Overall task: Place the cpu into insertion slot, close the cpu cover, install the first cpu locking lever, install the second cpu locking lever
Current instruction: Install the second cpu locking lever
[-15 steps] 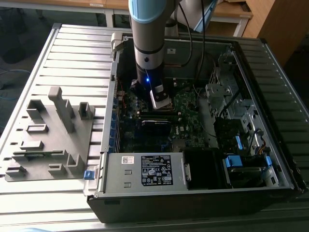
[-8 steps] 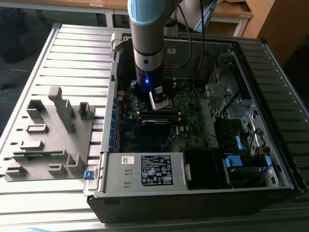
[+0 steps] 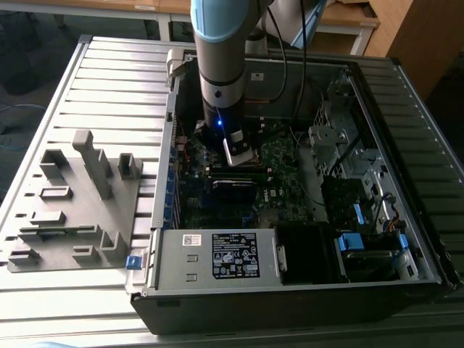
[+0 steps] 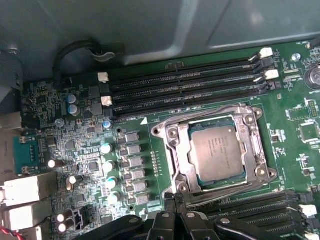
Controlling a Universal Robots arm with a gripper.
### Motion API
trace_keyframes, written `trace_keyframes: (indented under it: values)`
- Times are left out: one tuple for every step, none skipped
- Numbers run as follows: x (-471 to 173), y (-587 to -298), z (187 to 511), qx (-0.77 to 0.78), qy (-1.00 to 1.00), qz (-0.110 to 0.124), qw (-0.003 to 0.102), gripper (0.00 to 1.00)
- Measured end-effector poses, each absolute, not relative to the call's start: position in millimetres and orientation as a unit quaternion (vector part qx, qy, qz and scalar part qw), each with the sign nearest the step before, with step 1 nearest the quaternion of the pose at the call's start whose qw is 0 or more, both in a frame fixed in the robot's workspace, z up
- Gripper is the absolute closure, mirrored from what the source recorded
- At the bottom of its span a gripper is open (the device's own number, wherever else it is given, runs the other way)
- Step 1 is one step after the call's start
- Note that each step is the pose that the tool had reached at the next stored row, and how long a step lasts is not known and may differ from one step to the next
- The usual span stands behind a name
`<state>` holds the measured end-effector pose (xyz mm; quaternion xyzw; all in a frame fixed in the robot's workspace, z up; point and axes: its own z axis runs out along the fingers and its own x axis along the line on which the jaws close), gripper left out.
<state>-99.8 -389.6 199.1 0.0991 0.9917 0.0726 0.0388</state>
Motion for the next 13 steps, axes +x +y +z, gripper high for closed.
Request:
trace_keyframes:
  values:
    - [-100.0,-389.6,199.0,0.099,0.992,0.075,0.039,0.89]
    - [-100.3,-389.6,198.9,0.099,0.991,0.076,0.038,0.89]
    - [-100.6,-389.7,198.7,0.099,0.991,0.078,0.038,0.89]
    - [-100.9,-389.6,198.6,0.099,0.991,0.08,0.038,0.89]
    - [-101.2,-389.6,198.4,0.1,0.991,0.082,0.038,0.89]
    - [-101.6,-389.7,198.3,0.1,0.991,0.084,0.038,0.89]
    - [-101.8,-389.6,198.1,0.1,0.991,0.086,0.038,0.89]
    - [-102.0,-389.6,197.8,0.1,0.99,0.088,0.038,0.89]
    - [-102.1,-389.6,197.5,0.1,0.99,0.089,0.038,0.89]
    - [-102.3,-389.6,197.1,0.1,0.99,0.089,0.038,0.89]
    - [-102.5,-389.6,196.5,0.1,0.99,0.09,0.038,0.89]
    - [-102.8,-389.6,195.8,0.1,0.99,0.09,0.038,0.89]
    - [-103.0,-389.6,195.1,0.1,0.99,0.09,0.038,0.89]
